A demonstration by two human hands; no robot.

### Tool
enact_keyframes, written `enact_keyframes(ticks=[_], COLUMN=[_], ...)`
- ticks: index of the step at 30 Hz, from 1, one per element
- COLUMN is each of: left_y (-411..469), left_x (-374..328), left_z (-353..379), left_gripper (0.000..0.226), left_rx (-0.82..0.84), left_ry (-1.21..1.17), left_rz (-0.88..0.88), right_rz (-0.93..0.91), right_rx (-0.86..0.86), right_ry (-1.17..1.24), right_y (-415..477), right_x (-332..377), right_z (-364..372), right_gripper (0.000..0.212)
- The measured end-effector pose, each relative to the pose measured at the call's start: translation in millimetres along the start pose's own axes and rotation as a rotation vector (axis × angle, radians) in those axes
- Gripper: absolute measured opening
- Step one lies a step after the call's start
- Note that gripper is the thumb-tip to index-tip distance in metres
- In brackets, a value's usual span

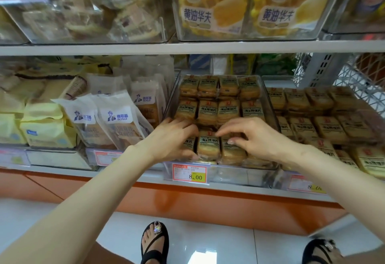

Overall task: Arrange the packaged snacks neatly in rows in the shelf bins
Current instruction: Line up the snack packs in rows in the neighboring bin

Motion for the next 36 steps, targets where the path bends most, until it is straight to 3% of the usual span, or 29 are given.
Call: enact_keyframes(ticks=[3, 6, 9, 14, 19, 24, 28, 31, 36], left_y=[1, 6, 12, 14, 13, 11, 16, 19, 17], left_x=[-13, -18, -12, -7, -16, -22, -23, -18, -47], left_z=[4, 9, 14, 13, 5, 3, 8, 5, -17], left_gripper=[0.058, 0.055, 0.052, 0.053, 0.049, 0.046, 0.051, 0.066, 0.056], left_rx=[0.001, 0.043, 0.140, 0.183, 0.029, -0.104, -0.083, -0.009, -0.136], left_ry=[-0.048, -0.071, -0.100, -0.170, -0.155, -0.087, -0.074, -0.076, -0.267], left_rz=[0.067, 0.086, 0.049, 0.027, 0.025, 0.078, 0.059, 0.012, 0.125], right_rz=[0.086, 0.193, 0.220, 0.200, 0.171, 0.206, 0.236, 0.232, 0.288], right_rx=[0.020, 0.142, 0.124, 0.017, 0.071, -0.160, -0.069, 0.067, 0.105], right_ry=[-0.170, -0.461, -0.572, -0.544, -0.420, -0.262, -0.315, -0.520, -0.653], right_y=[-12, -16, -13, -9, -14, -43, -46, -42, -40], right_x=[-10, -15, -14, -13, -16, -32, -43, -38, -37], right_z=[-10, 5, 14, 9, -3, -70, -60, -32, -10], right_gripper=[0.028, 0.046, 0.056, 0.043, 0.035, 0.026, 0.026, 0.042, 0.046])
Point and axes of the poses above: each hand's wrist, its own y-axis towards the middle knuckle, its own z-axis out of the palm, x = y × z, the point moved 9 cm from there along y, towards the middle knuckle, and after that the axes turned 11 degrees about x, right-handed, at the moved point
